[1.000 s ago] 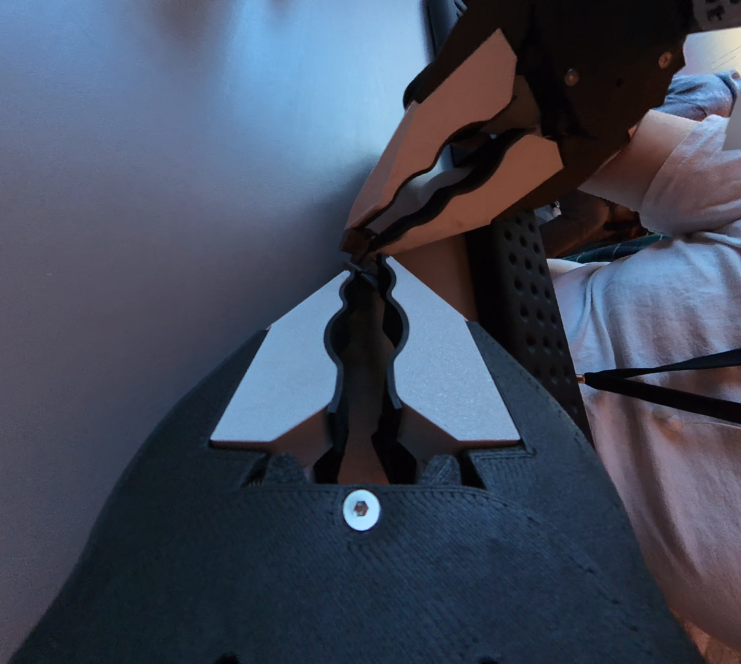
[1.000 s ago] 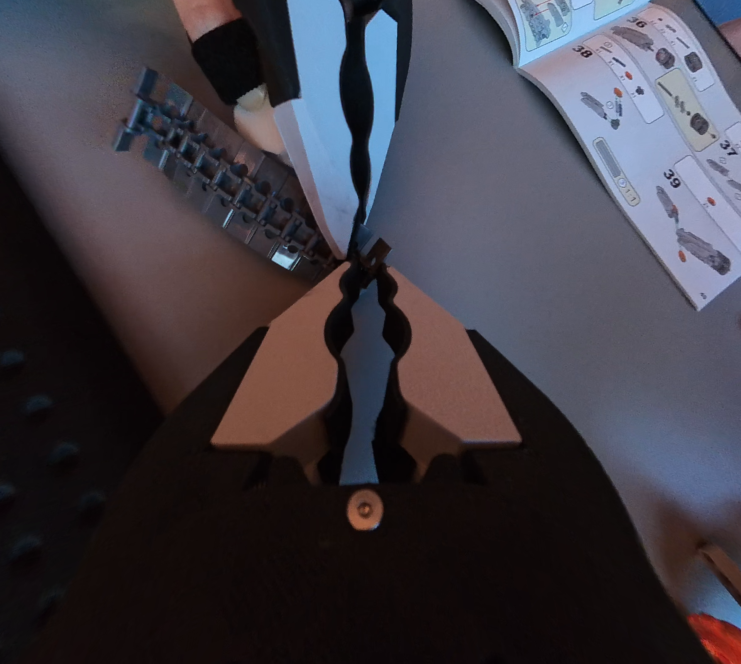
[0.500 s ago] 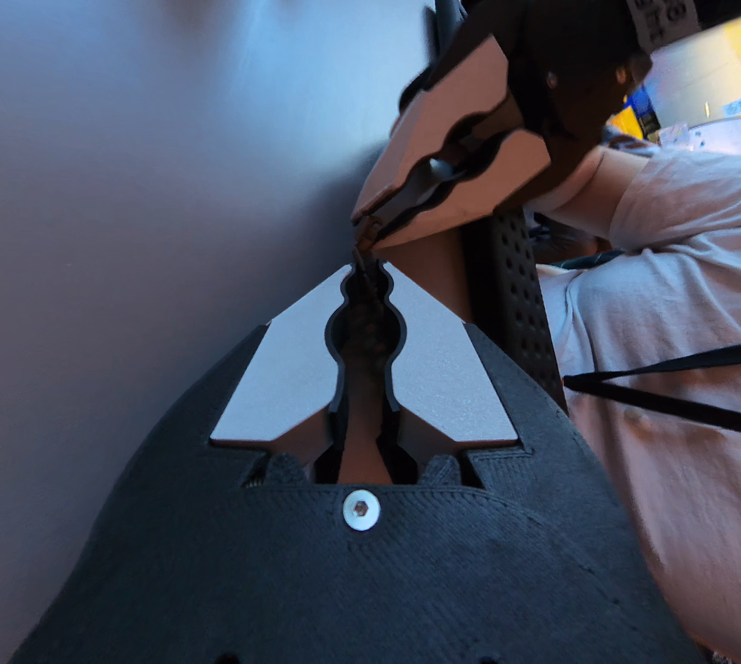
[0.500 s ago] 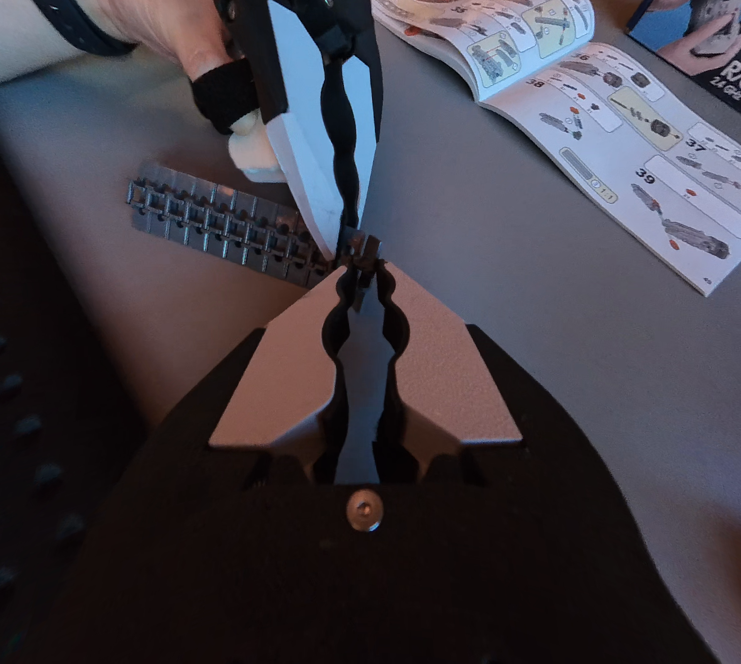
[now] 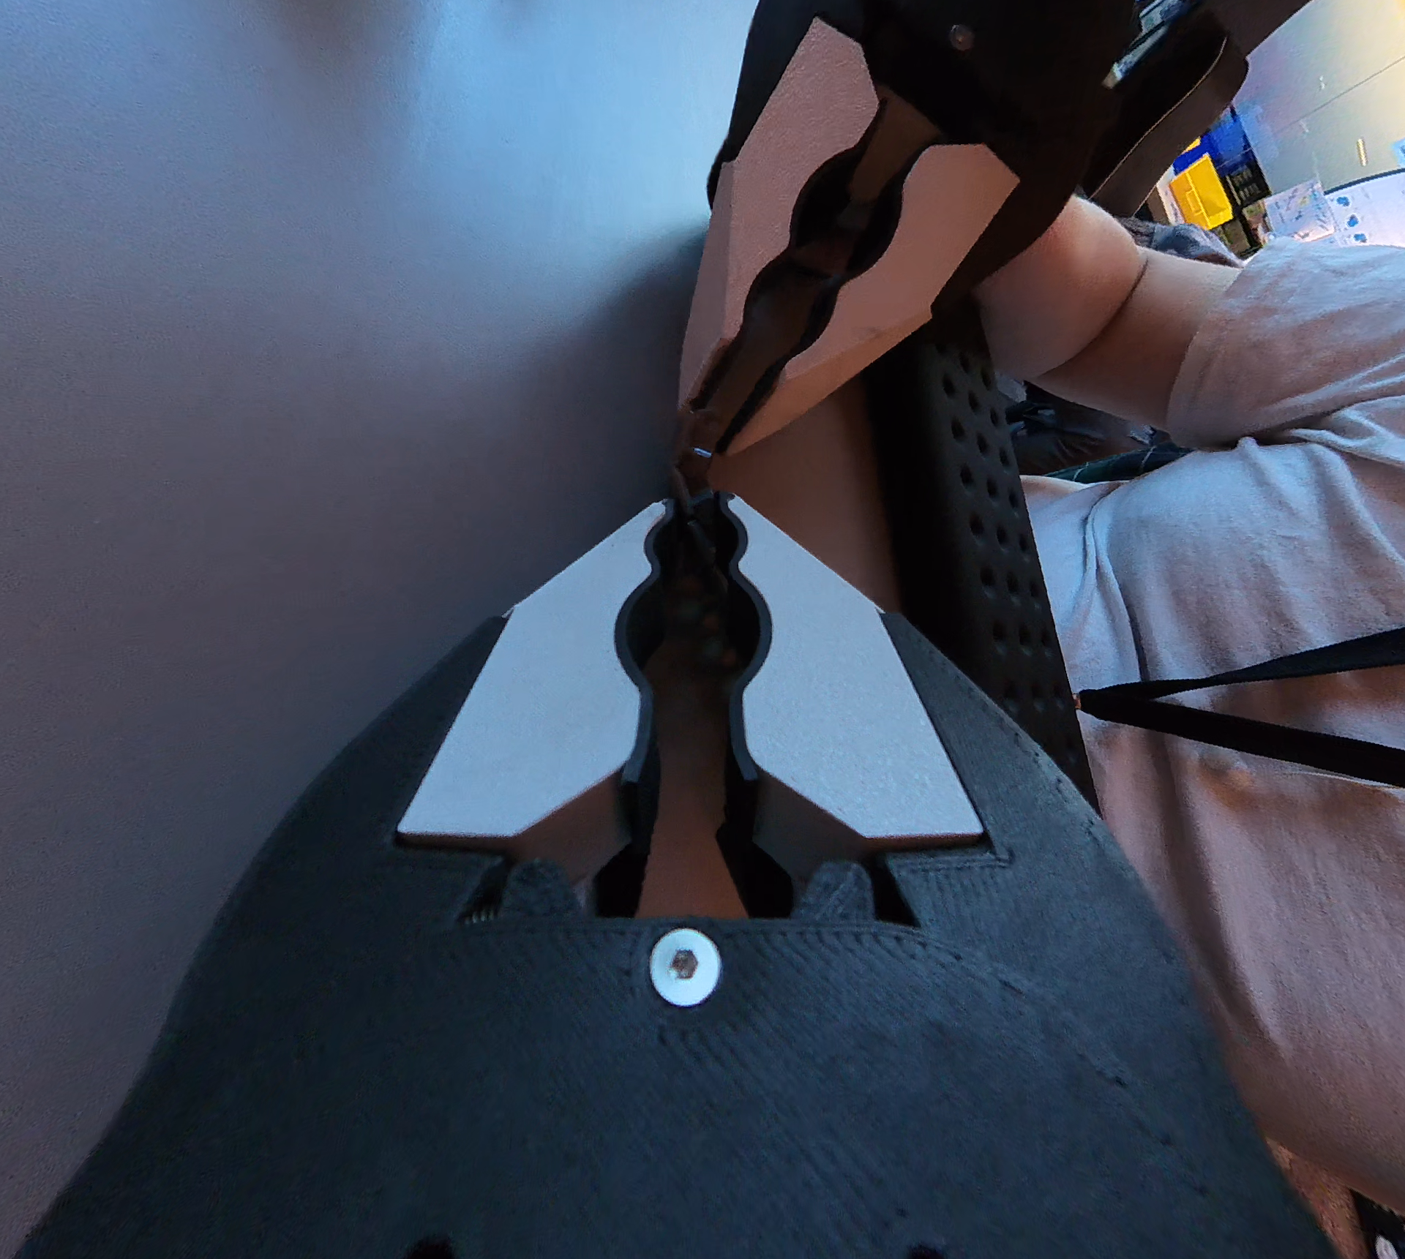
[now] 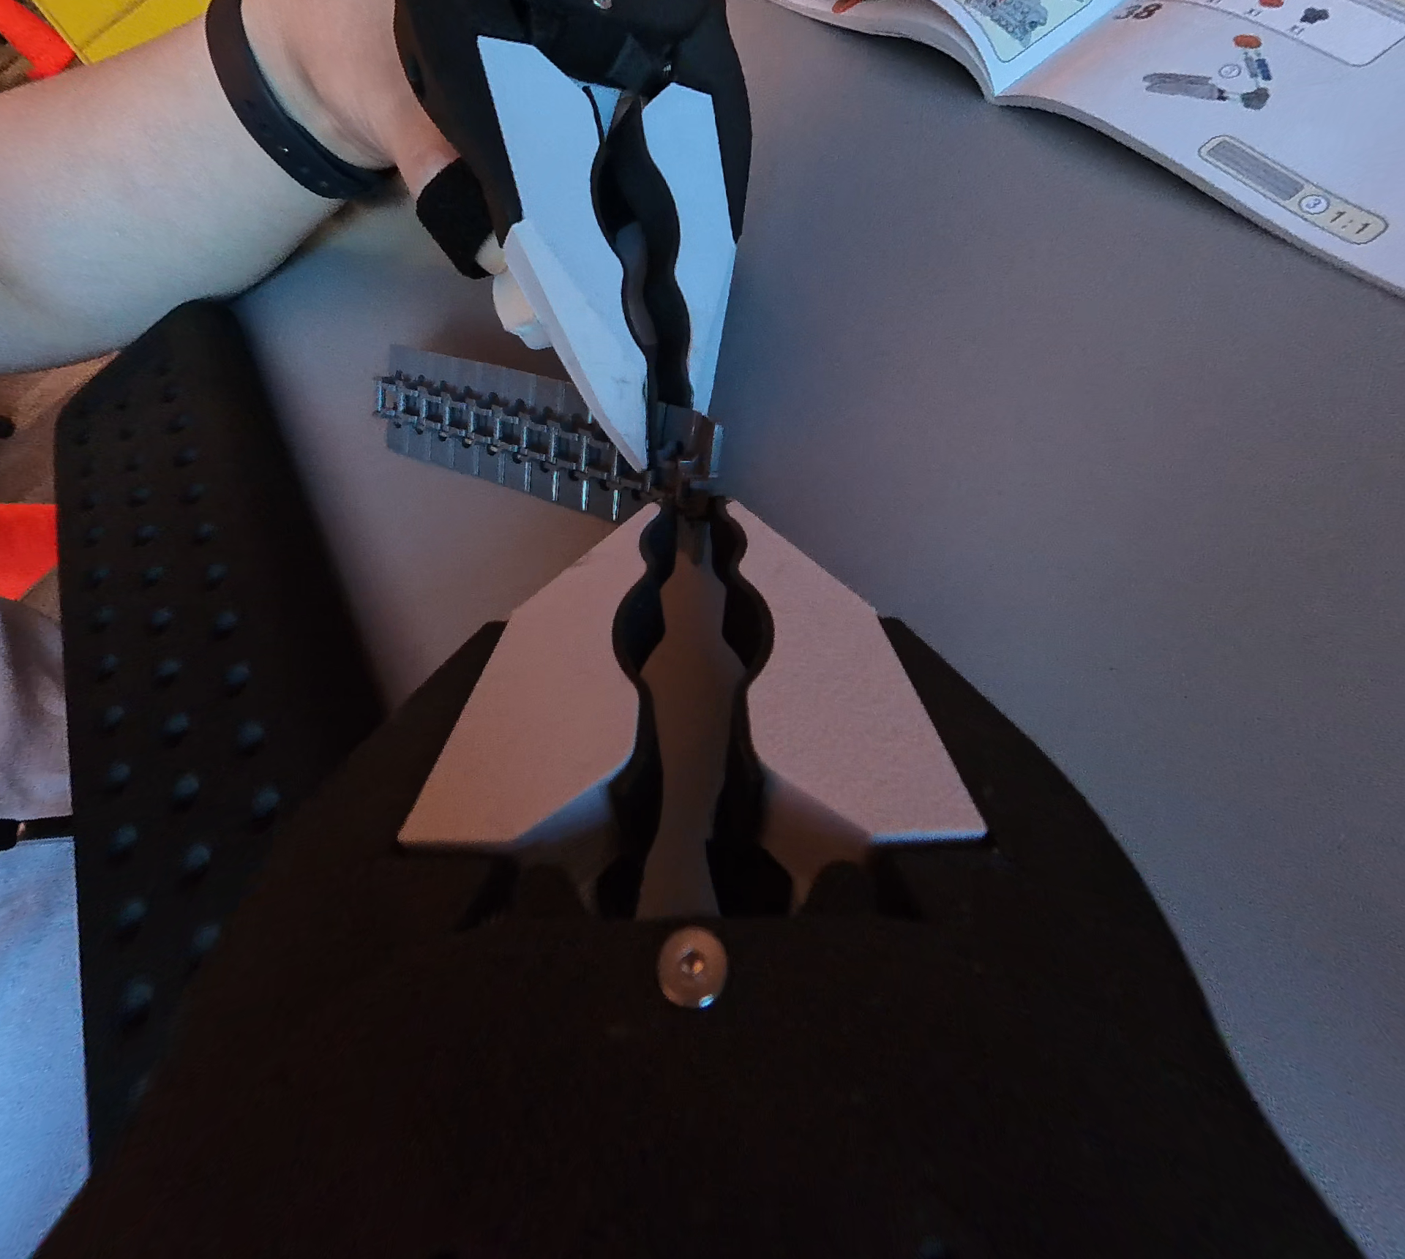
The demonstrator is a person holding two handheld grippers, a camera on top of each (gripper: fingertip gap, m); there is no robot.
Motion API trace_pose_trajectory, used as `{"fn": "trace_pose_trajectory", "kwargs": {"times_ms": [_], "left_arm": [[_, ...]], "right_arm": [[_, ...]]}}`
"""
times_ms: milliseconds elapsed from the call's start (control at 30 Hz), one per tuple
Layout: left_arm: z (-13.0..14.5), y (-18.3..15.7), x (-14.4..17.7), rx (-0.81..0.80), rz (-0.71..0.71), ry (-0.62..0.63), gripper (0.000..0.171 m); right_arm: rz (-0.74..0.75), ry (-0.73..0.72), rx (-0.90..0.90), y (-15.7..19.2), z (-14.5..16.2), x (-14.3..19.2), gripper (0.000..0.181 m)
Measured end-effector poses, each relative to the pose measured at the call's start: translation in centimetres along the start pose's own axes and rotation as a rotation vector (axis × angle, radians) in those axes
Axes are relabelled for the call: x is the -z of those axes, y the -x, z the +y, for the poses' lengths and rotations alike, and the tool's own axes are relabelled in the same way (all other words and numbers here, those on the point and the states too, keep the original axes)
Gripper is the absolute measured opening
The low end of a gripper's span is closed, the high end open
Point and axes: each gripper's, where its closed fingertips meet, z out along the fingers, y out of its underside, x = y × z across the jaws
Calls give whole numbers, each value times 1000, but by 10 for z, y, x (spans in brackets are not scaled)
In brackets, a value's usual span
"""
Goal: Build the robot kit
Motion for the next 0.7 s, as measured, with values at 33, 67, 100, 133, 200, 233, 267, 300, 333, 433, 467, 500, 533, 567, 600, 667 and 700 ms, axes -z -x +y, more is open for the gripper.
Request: {"fn": "trace_pose_trajectory", "kwargs": {"times_ms": [33, 67, 100, 133, 200, 233, 267, 300, 333, 433, 467, 500, 533, 567, 600, 667, 700], "left_arm": [[0, 0, 0, -4, -4, 3, 8], [1, 0, -1, -5, -7, 8, 8], [1, 0, -1, -4, -9, 12, 9], [1, 0, -1, 4, -11, 13, 10], [1, 0, -2, 20, -10, 13, 10], [0, 0, -2, 22, -8, 11, 10], [0, 0, -2, 24, -4, 6, 10], [0, -2, -3, 23, 3, 2, 11], [0, -1, -3, 26, 2, 2, 10], [-2, -2, -4, 54, 18, -9, 8], [-3, -1, -4, 73, 27, -17, 7], [-4, -1, -3, 98, 41, -25, 7], [-5, -2, -4, 123, 56, -34, 7], [-5, -3, -4, 134, 70, -38, 6], [-5, -3, -4, 134, 75, -38, 6], [-4, -3, -4, 126, 68, -30, 6], [-3, -2, -5, 119, 56, -23, 6]], "right_arm": [[2, 1, 3, 0, 0, 0, 7], [7, 3, 9, 1, 0, 0, 7], [16, 7, 15, 1, 1, -1, 7], [28, 10, 20, 0, 1, -1, 7], [53, 11, 37, 0, 0, -1, 7], [68, 11, 51, -1, 0, -1, 7], [85, 5, 71, -1, -2, 0, 7], [100, 4, 93, -1, -3, 0, 6], [115, 2, 111, -1, -3, 1, 7], [152, -17, 162, -1, -8, 4, 6], [158, -28, 167, -1, -10, 4, 7], [163, -37, 169, -1, -12, 5, 6], [167, -45, 171, -1, -13, 7, 6], [164, -51, 167, -1, -14, 8, 6], [156, -53, 160, -1, -14, 8, 6], [137, -51, 146, -1, -12, 7, 7], [122, -45, 131, -1, -10, 6, 7]]}}
